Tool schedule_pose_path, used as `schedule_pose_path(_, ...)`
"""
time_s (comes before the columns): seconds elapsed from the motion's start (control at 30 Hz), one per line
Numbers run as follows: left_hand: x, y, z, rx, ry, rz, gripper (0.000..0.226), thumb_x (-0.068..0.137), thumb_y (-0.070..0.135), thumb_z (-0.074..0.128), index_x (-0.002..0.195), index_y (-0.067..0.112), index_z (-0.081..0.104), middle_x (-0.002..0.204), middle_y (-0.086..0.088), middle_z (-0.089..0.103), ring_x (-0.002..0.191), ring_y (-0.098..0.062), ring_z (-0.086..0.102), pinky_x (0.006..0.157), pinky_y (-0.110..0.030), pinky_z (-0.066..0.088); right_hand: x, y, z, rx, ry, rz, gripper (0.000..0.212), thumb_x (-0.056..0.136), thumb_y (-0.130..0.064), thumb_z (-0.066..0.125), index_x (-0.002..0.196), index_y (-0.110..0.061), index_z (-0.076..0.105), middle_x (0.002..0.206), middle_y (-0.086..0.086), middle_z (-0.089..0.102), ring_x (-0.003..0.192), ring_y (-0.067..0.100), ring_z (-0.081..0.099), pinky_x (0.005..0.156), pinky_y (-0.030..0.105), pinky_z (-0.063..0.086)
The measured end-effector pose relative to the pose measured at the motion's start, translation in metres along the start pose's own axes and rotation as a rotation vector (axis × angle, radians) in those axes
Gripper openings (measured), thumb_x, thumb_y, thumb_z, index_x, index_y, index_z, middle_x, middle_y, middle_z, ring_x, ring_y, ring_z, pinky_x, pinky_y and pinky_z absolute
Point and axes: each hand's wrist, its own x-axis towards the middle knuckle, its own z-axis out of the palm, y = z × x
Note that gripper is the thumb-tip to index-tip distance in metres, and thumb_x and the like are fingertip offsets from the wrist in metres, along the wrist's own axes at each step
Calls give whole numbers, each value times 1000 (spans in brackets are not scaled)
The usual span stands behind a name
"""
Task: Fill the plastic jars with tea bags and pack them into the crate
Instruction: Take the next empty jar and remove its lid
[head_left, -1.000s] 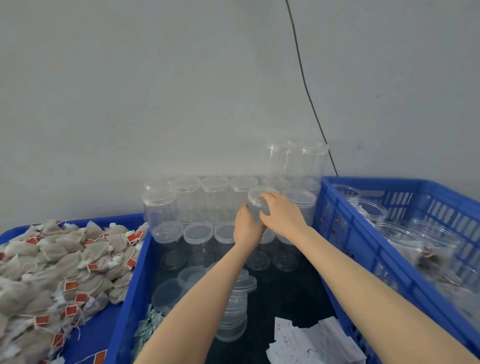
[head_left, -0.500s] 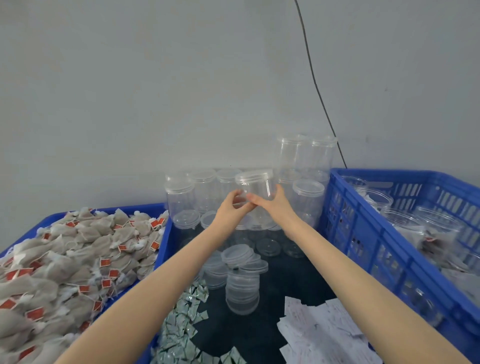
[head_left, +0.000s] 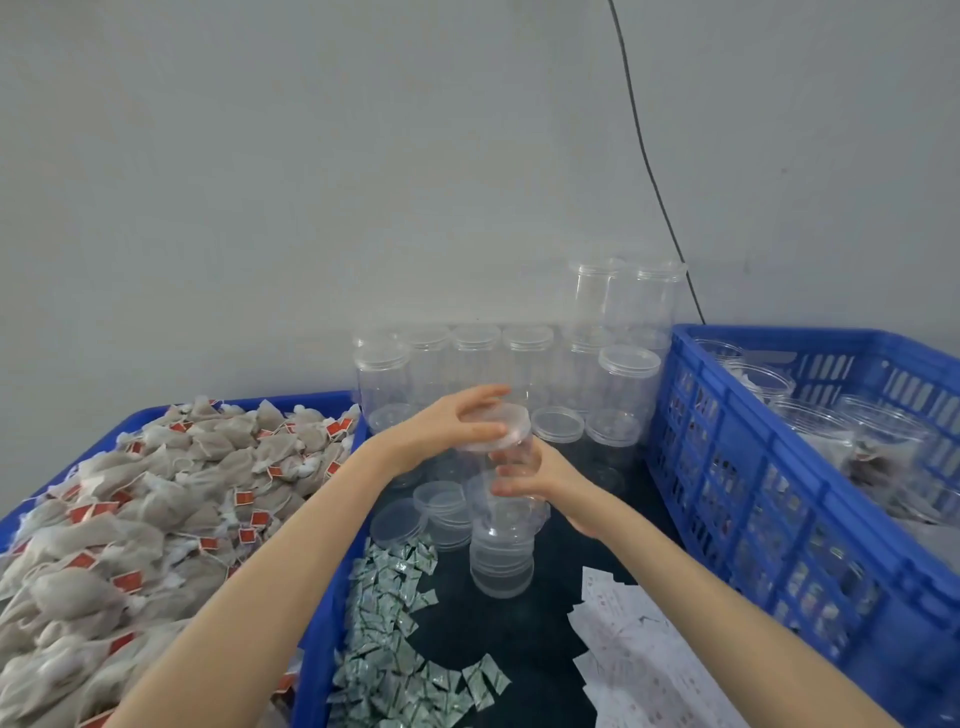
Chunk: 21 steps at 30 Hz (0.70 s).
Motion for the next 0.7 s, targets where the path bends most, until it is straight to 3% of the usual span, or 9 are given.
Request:
schedule_pose_path(0.1,1,-3,15,89,75,44,40,82,30,73,118,38,59,118,17,63,111,7,56,95,-20,43,-2,14,13,-106,137,-74,83,65,-4,89,135,-24,48,132,-3,60,124,13,55,102,33,48)
schedule_pose_path(0.2,3,-6,29,42,230,18,22,80,30,74,98,40,68,102,16,70,101,-2,64,88,-25,49,-5,24,24,-66,247,-78,83,60,-8,91,132,-20,51,127,-1,63,121,16,58,101,37,49)
schedule_pose_path(0.27,5,-7,34,17,318,-1,14,81,22,73,89,34,71,93,14,72,93,-4,66,82,-22,49,-8,26,31,-54,304,-62,84,54,-16,91,129,-21,52,123,-1,64,117,16,59,99,36,50)
schedule_pose_path(0.37,3,-7,38,-35,385,-12,15,81,13,73,77,28,72,80,13,71,81,-3,65,78,-18,46,-9,30,43,-40,400,-31,86,54,-14,93,129,-19,51,120,-2,65,113,15,60,96,34,51)
schedule_pose_path(0.57,-2,-5,47,-155,517,-85,36,85,0,56,66,25,72,74,14,70,83,-6,62,78,-19,47,-13,36,59,-3,512,19,75,57,-15,92,120,-22,53,110,-8,63,101,8,59,77,17,44)
schedule_pose_path(0.7,-6,-6,54,-312,603,-111,29,84,12,54,65,17,74,79,2,73,89,-17,65,77,-26,47,-15,34,63,-27,545,53,70,55,-25,93,114,-26,54,98,-15,63,87,-5,56,62,8,38)
